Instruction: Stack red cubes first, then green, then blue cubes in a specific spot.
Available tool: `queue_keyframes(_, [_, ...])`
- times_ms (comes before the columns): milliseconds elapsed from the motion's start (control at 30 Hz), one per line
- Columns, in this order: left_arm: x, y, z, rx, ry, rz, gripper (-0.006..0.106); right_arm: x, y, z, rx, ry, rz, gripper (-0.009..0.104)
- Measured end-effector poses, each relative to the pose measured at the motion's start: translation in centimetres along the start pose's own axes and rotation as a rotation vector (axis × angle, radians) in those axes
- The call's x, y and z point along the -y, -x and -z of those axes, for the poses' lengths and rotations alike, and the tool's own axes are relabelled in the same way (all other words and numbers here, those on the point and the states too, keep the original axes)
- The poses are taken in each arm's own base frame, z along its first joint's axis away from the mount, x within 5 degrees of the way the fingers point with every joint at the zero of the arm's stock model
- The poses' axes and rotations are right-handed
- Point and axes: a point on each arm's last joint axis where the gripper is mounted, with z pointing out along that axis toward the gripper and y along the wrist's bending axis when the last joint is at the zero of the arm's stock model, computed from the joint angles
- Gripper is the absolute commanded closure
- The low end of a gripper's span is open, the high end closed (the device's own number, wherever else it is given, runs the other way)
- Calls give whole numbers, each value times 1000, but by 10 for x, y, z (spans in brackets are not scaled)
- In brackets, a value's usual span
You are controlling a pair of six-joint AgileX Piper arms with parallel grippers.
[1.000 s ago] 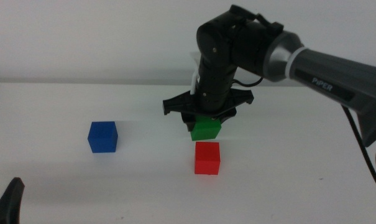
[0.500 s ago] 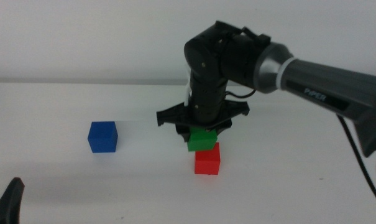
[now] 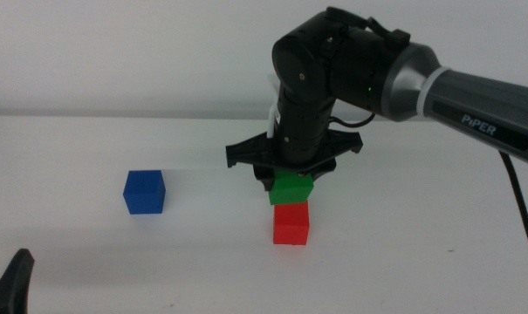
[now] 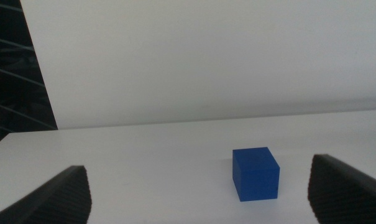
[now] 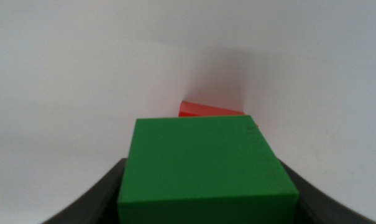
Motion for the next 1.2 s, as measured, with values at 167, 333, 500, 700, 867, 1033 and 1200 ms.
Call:
queue_keyframes(167, [0,0,0,0,0,0,7,1,-6,-13,-41,-20,4,71])
queue_keyframes(333, [0,0,0,0,0,0,7,2,-10,-23,-71,-37,8,71])
queue_keyframes(500, [0,0,0,0,0,0,7,2,-11,-29,-82,-44,6,71])
queue_keyframes(700, [0,0,0,0,0,-2,7,2,-10,-30,-78,-54,-31,71])
queue_keyframes(867, [0,0,0,0,0,-2,7,2,-10,-30,-76,-56,-49,71])
queue_keyframes(1033, [0,0,0,0,0,-2,7,3,-10,-30,-73,-60,-62,71])
queue_keyframes(1200, [0,0,0,0,0,-2,7,2,-8,-30,-54,-52,-85,71])
